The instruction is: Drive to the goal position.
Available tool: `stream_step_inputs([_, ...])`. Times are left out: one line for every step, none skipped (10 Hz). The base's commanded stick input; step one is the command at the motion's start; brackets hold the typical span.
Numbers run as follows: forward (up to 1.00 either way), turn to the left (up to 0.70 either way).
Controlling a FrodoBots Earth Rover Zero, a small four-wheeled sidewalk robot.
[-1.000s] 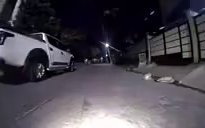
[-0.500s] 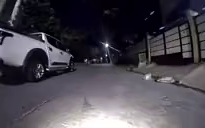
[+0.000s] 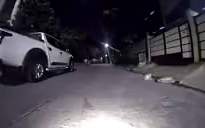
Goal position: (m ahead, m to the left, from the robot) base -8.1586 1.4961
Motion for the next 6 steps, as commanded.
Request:
stream_step_inputs([0.12,-0.24])
stream_step_inputs([0.12,-0.24])
stream_step_inputs([0.12,-0.06])
stream_step_inputs([0.01,0.02])
stream_step_inputs([-0.29,0.13])
stream_step_inputs([-0.68,0.33])
